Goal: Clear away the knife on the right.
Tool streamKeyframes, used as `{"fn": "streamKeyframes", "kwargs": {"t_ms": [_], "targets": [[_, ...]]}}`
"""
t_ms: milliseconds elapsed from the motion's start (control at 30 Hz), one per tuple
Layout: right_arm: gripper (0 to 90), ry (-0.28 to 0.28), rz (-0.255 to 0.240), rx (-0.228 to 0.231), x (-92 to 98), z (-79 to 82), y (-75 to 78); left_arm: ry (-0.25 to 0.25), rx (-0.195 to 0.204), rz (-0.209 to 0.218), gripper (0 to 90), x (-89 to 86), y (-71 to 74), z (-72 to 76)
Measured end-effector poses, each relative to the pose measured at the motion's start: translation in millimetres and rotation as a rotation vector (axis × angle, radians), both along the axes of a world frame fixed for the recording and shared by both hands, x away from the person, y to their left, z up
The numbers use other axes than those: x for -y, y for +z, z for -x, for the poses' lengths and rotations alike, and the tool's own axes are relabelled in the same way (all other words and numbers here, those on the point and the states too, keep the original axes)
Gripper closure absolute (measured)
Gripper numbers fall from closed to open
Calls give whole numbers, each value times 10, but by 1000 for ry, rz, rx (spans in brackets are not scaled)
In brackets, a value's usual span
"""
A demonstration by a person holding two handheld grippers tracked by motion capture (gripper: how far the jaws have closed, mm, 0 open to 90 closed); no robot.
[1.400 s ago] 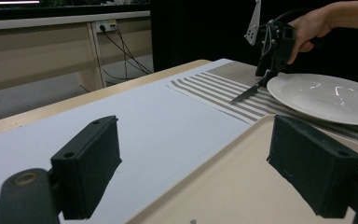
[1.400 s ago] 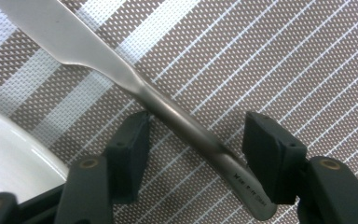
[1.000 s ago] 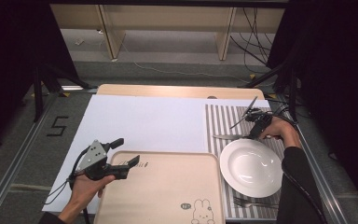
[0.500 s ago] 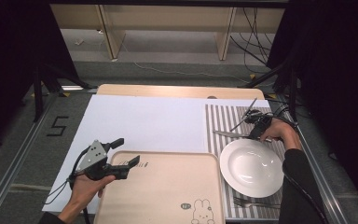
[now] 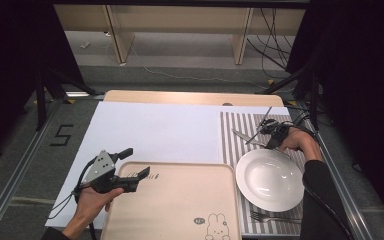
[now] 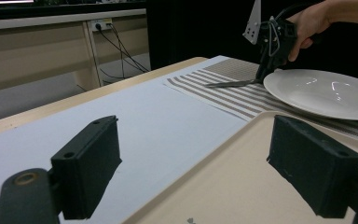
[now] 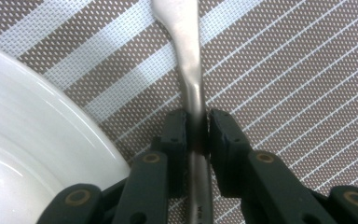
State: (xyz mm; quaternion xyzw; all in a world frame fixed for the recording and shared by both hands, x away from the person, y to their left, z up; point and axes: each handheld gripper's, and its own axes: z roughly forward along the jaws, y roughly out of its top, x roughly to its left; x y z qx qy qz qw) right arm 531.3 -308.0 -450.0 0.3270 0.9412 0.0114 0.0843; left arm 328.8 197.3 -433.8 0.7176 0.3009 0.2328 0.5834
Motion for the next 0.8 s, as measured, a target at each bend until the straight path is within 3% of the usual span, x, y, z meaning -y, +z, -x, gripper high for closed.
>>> {"fn": "streamKeyframes", "kwargs": {"t_ms": [267, 633, 800], "targets": [[790, 3, 21, -6, -27, 21, 11, -2, 1, -1, 159, 3, 0, -1], [795, 19, 41, 19, -56, 49, 5, -8, 7, -6, 159, 12, -4, 2], [798, 8, 55, 61, -66, 16, -3, -8, 5, -5, 159, 12, -6, -4]]}}
